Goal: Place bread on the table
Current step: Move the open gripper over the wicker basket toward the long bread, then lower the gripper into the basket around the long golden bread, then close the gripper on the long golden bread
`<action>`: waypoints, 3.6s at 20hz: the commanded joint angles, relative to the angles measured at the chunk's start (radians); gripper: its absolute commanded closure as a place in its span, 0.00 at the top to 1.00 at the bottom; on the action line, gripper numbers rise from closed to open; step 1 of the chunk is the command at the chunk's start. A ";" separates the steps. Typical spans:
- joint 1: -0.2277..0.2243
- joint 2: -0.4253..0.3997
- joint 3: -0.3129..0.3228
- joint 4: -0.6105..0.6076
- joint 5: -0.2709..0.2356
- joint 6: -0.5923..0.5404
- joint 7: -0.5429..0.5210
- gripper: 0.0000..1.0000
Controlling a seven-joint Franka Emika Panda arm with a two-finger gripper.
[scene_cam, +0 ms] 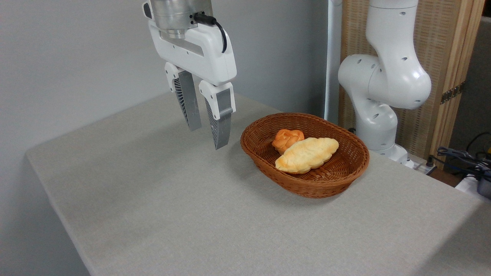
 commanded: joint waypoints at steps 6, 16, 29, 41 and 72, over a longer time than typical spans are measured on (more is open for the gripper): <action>-0.004 -0.002 0.024 0.016 -0.010 -0.037 -0.006 1.00; -0.013 -0.059 0.025 -0.066 -0.010 -0.037 -0.006 1.00; -0.010 -0.384 0.026 -0.575 0.012 0.057 0.188 1.00; -0.009 -0.374 0.025 -0.735 0.013 0.061 0.201 1.00; 0.002 -0.363 0.043 -0.848 0.047 0.192 0.204 0.37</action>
